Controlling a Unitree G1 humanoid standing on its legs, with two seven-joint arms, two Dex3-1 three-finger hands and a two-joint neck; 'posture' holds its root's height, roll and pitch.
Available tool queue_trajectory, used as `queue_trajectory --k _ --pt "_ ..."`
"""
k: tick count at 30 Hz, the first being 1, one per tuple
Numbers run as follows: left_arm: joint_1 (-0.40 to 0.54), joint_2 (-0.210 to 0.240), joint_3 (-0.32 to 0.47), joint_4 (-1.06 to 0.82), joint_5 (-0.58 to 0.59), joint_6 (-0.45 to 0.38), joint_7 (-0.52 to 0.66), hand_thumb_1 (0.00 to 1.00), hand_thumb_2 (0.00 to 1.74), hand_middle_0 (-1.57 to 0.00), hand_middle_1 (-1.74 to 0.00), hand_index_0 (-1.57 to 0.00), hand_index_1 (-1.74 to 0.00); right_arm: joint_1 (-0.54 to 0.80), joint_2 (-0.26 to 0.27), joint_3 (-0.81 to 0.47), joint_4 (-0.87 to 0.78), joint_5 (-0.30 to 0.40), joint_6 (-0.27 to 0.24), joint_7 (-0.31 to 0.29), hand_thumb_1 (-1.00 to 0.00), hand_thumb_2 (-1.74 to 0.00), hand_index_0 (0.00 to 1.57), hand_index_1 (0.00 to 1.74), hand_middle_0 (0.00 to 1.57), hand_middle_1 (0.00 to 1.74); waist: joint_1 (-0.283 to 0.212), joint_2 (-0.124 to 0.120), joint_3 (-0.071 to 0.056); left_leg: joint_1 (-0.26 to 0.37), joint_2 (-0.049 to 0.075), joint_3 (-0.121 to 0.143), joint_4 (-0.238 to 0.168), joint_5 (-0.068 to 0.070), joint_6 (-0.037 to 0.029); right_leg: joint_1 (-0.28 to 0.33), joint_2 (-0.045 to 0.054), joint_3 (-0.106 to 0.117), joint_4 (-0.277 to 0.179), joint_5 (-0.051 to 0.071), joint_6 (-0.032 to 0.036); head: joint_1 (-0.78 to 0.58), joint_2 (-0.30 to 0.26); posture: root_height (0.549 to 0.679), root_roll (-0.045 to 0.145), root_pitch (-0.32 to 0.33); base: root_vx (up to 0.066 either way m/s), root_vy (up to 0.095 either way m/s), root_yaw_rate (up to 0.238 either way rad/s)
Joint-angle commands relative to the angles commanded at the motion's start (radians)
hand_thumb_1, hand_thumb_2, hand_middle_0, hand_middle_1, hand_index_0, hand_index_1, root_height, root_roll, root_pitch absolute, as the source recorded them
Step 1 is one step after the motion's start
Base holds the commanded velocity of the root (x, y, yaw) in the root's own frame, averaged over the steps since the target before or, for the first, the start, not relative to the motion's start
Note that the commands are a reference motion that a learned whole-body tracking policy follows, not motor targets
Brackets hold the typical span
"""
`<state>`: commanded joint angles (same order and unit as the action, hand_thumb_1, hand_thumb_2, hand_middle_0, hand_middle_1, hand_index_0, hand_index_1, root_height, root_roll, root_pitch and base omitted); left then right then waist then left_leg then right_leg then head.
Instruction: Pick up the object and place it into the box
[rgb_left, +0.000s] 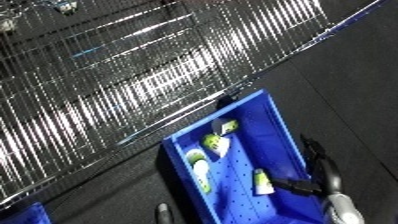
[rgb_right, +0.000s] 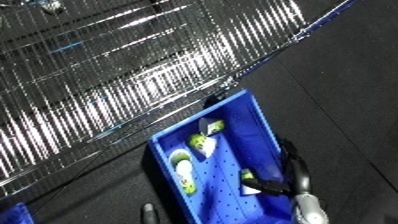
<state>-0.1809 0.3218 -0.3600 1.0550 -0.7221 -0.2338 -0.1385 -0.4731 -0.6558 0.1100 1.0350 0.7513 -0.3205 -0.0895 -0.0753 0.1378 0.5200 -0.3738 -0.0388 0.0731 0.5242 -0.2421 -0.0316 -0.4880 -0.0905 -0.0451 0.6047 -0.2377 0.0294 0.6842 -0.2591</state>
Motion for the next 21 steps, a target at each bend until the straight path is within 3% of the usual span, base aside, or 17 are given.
queue_trajectory --k 8,14,18,21 --pt "-0.02 0.017 0.019 0.0 0.011 0.02 0.005 0.0 0.0 0.0 0.0 0.0 0.0 -0.007 0.037 0.061 -0.04 -0.012 0.014 0.152 0.0 0.0 0.0 0.0 0.0 0.0 0.019 -0.026 0.0 -0.003 0.004 -0.011 0.0 0.007 -0.0014 0.01 0.0043 -0.012 0.004 -0.003 0.0014 -0.148 -0.002 0.65 0.088 0.077 -0.028 -0.012 0.084" --pt "-0.04 0.038 0.04 0.002 0.029 0.048 0.01 0.0 0.0 0.0 0.0 0.0 0.0 -0.033 0.063 0.128 -0.094 -0.049 0.042 0.203 0.0 0.0 0.0 0.0 0.0 0.0 0.041 -0.053 0.0 -0.001 0.009 -0.021 -0.01 0.017 -0.0037 0.024 0.0089 -0.027 0.0 -0.004 0.0038 -0.28 0.005 0.651 0.082 0.075 -0.033 -0.044 0.119" --pt "-0.058 0.048 0.05 0.017 0.044 0.056 0.014 0.0 0.0 0.0 0.0 0.0 0.0 -0.052 0.086 0.163 -0.126 -0.011 0.072 0.26 0.0 0.0 0.0 0.0 0.0 0.0 0.055 -0.074 0.0 -0.005 0.017 -0.029 -0.01 0.024 -0.0071 0.031 0.0107 -0.037 -0.002 -0.005 0.0047 -0.401 0.006 0.651 0.077 0.074 -0.03 -0.051 0.117" --pt "-0.072 0.053 0.052 0.021 0.059 0.062 0.017 0.0 0.0 0.0 0.0 0.0 0.0 -0.061 0.108 0.18 -0.143 -0.008 0.08 0.268 0.0 0.0 0.0 0.0 0.0 0.0 0.067 -0.084 0.0 -0.01 0.023 -0.036 -0.014 0.033 -0.0092 0.032 0.0113 -0.043 0.0 -0.007 0.0068 -0.5 0.016 0.651 0.073 0.076 -0.026 -0.05 0.134"
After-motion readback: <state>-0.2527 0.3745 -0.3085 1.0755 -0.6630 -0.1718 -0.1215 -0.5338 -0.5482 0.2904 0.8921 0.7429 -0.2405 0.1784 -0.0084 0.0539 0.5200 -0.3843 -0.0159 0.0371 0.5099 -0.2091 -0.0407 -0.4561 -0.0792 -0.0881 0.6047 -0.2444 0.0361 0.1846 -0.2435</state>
